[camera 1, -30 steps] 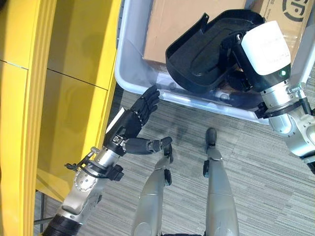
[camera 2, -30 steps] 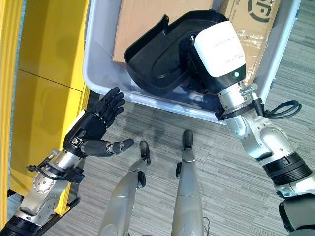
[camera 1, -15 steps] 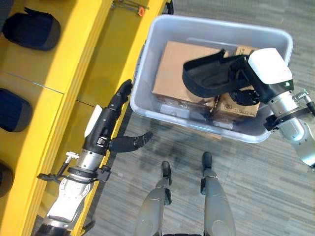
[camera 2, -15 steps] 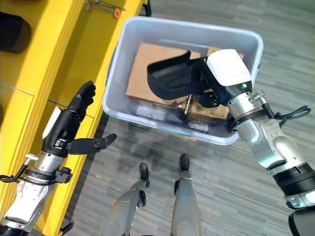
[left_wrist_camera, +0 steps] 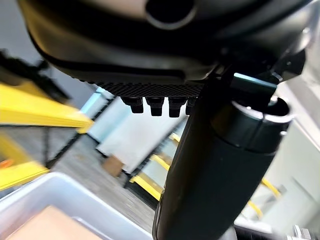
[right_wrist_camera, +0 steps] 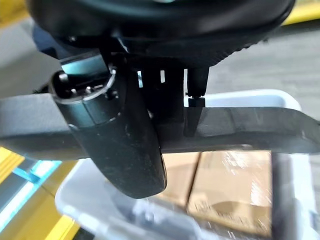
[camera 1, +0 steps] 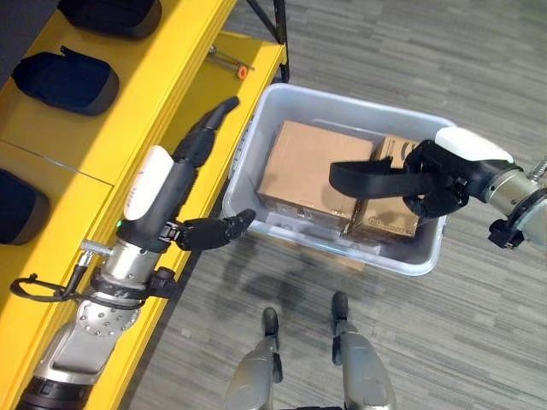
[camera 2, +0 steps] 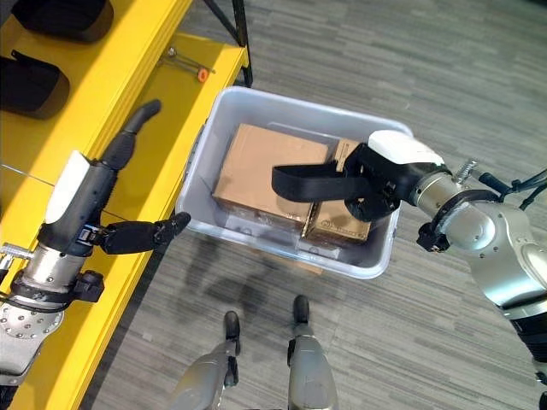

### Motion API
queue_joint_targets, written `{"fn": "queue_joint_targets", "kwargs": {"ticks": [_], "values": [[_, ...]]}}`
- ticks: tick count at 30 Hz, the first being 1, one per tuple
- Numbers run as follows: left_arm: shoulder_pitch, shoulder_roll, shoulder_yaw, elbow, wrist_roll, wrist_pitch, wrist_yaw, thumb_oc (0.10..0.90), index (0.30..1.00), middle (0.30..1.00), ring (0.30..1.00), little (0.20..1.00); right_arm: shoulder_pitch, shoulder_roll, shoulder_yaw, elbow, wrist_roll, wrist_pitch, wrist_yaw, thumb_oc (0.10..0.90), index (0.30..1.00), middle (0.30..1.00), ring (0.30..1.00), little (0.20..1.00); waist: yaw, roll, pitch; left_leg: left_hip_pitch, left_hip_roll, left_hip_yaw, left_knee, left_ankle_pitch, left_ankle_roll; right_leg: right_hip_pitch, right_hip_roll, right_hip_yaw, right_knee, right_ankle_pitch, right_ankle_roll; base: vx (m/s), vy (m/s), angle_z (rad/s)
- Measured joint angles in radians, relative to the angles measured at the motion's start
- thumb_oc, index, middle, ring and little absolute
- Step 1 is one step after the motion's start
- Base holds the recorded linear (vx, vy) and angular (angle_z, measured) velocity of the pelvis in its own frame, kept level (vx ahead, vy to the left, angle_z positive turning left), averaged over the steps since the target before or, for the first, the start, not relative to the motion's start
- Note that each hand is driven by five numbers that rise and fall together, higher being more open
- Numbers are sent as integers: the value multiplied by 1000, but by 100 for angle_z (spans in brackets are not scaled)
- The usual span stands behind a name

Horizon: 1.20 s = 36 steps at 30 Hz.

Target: Move parts from the plastic box to the shelf.

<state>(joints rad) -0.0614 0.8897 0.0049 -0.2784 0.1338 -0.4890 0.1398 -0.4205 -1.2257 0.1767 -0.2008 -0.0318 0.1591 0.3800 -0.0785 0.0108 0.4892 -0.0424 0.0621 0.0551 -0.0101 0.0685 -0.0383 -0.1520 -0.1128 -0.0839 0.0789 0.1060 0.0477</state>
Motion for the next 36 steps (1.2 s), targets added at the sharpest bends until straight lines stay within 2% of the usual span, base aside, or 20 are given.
{"fn": "queue_joint_targets", "kwargs": {"ticks": [2,6,9,13,20,28,31,36], "values": [[-67,24,-50,-5,-1,2,-36,900,1000,1000,1000,1000,-1,0,0,-37,5,27,33,400,300,300,300,300,-4,-17,-9,14,2,17,-1,-8,3,8,3,12,-1,2,0,71,7,-17],[-159,25,-148,-30,-5,26,-111,900,1000,1000,1000,1000,-35,1,18,-85,5,50,53,400,300,300,300,300,-27,-20,-32,47,4,24,-6,-13,0,41,7,20,-16,6,0,63,-3,-10],[-197,-10,-202,-45,-14,66,-156,900,1000,1000,1000,1000,-105,5,73,-86,5,82,63,400,300,300,300,300,-39,-21,-80,51,8,39,-14,-15,1,40,15,34,-33,14,-1,14,-16,-14],[-191,-94,-218,-46,-52,142,-200,900,1000,1000,1000,1000,-129,52,90,-86,4,125,70,400,300,300,300,300,-53,-23,-119,82,12,50,-33,-12,-4,72,22,45,-66,26,-1,-10,-14,-9],[-175,-141,-276,-40,-52,207,-253,900,1000,1000,1000,1000,-132,143,131,-107,-5,176,78,400,300,300,300,300,-57,-24,-165,107,18,63,-52,-10,-6,94,31,53,-90,39,-6,-6,-8,-4],[-113,-167,-277,-39,-50,231,-285,900,1000,1000,1000,1000,-132,223,143,-107,-26,209,96,400,300,300,300,300,-58,-15,-186,116,21,75,-66,-5,-6,107,36,62,-129,66,-9,-8,4,-5],[-118,-168,-279,-39,-48,235,-285,900,1000,1000,1000,1000,-132,276,170,-106,-47,210,96,400,300,300,300,300,-60,-8,-193,118,22,76,-67,-4,-7,109,38,65,-134,70,-10,0,6,-4],[-124,-168,-285,-39,-40,255,-305,900,1000,1000,1000,1000,-132,307,241,-105,-69,197,110,400,300,300,300,300,-57,-1,-198,128,22,75,-68,-4,-8,134,39,64,-159,80,-10,-5,6,2]]}}
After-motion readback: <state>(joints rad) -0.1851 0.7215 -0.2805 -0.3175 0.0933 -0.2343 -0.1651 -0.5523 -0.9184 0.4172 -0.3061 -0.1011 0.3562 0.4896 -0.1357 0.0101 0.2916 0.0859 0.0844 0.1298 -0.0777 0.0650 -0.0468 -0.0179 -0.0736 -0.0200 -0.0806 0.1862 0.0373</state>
